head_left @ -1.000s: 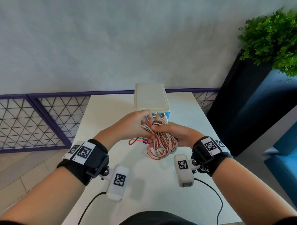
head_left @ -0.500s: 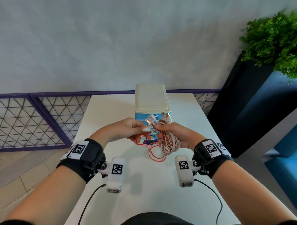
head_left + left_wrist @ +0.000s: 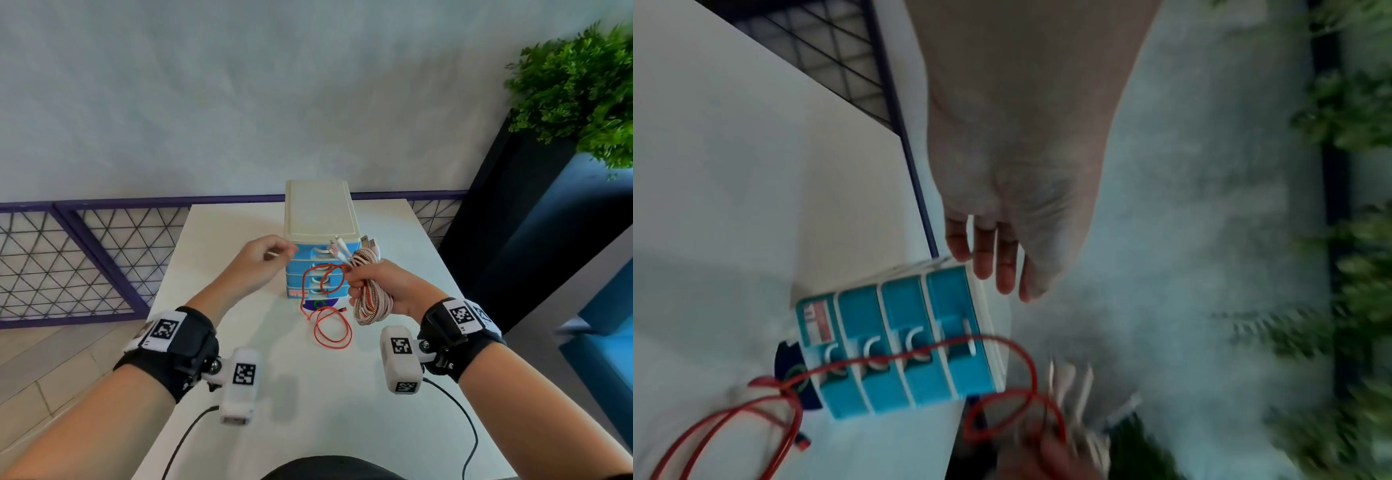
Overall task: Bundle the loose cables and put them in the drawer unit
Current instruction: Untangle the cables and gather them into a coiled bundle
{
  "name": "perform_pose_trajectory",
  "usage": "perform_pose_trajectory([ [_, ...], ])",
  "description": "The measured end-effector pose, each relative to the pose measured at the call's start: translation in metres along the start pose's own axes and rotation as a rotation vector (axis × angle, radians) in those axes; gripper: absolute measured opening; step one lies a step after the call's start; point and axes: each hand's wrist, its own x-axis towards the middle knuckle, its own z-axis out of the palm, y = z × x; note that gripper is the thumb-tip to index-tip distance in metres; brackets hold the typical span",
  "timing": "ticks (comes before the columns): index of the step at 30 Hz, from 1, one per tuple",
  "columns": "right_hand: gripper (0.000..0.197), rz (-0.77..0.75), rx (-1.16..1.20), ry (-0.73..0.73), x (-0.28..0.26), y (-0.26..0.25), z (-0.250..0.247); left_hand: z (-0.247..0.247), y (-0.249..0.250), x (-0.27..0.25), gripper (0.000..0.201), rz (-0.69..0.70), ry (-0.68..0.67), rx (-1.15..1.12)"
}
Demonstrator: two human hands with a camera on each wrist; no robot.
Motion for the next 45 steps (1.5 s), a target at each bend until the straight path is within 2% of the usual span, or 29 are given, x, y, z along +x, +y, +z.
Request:
perform_pose_trajectory([
  [2, 0.024, -0.026, -0.004, 0.052, 0.003, 0.002, 0.009, 0.018, 0.008, -0.006, 0.02, 0.113, -0.111, 0.087],
  [5, 0.015, -0.037, 0.082, 0.054, 0.004, 0.003, 0.019, 0.043, 0.011, -0.011, 0.04, 0.151, -0.2, 0.229],
  [7, 0.006, -0.017, 0.15, 0.009, 0.003, 0.003, 0.023, 0.052, 0.008, -0.012, 0.035, 0.115, -0.169, 0.226],
  [10, 0.006, 0.001, 0.196, -0.02, 0.001, 0.001, 0.023, 0.05, 0.004, -0.007, 0.013, 0.121, -0.241, 0.12],
  [12, 0.009, 0.008, 0.227, -0.007, -0.002, -0.001, 0.02, 0.041, 0.001, -0.004, 0.021, 0.11, -0.254, 0.076],
  [16, 0.005, -0.027, 0.363, 0.025, -0.005, -0.008, 0.006, 0.022, -0.016, -0.001, 0.036, 0.004, -0.145, -0.067],
  [19, 0.02, -0.081, 0.441, 0.048, -0.008, -0.016, -0.005, 0.012, -0.038, -0.005, 0.034, -0.151, -0.164, -0.203],
  [22, 0.025, -0.101, 0.468, 0.054, -0.008, -0.019, -0.006, 0.011, -0.051, -0.014, 0.032, -0.245, -0.262, -0.222],
  [24, 0.024, -0.095, 0.456, 0.035, -0.005, -0.017, -0.001, 0.015, -0.052, -0.012, 0.031, -0.209, -0.283, -0.068],
  [27, 0.024, -0.056, 0.397, -0.02, -0.003, -0.014, 0.011, 0.026, -0.044, -0.005, 0.034, 0.035, -0.177, 0.108],
  [28, 0.023, -0.039, 0.386, -0.043, -0.003, -0.013, 0.015, 0.031, -0.036, -0.003, 0.031, 0.087, -0.131, 0.085],
  [30, 0.02, -0.012, 0.362, -0.082, -0.001, -0.01, 0.022, 0.039, -0.017, -0.003, 0.022, 0.083, -0.057, -0.036],
  [31, 0.017, -0.001, 0.343, -0.104, 0.001, -0.01, 0.025, 0.043, -0.008, -0.003, 0.024, 0.061, -0.075, -0.123],
  [33, 0.014, 0.003, 0.315, -0.141, 0.005, -0.009, 0.029, 0.047, 0.004, -0.003, 0.038, -0.023, -0.192, -0.261],
  [36, 0.02, -0.038, 0.317, -0.055, 0.004, -0.012, 0.021, 0.044, 0.004, -0.008, 0.053, -0.123, -0.418, -0.392],
  [38, 0.022, -0.073, 0.349, 0.001, 0.001, -0.014, 0.011, 0.037, -0.001, -0.012, 0.052, -0.207, -0.451, -0.575],
  [41, 0.017, -0.072, 0.365, 0.039, 0.003, -0.009, 0.0, 0.028, -0.001, -0.017, 0.042, -0.286, -0.415, -0.902],
  [43, 0.017, -0.072, 0.368, 0.06, 0.005, -0.005, 0.0, 0.027, 0.005, -0.018, 0.037, -0.265, -0.391, -0.946],
  [45, 0.022, -0.077, 0.346, 0.062, 0.007, -0.002, 0.004, 0.029, 0.017, -0.017, 0.031, -0.192, -0.399, -0.81],
])
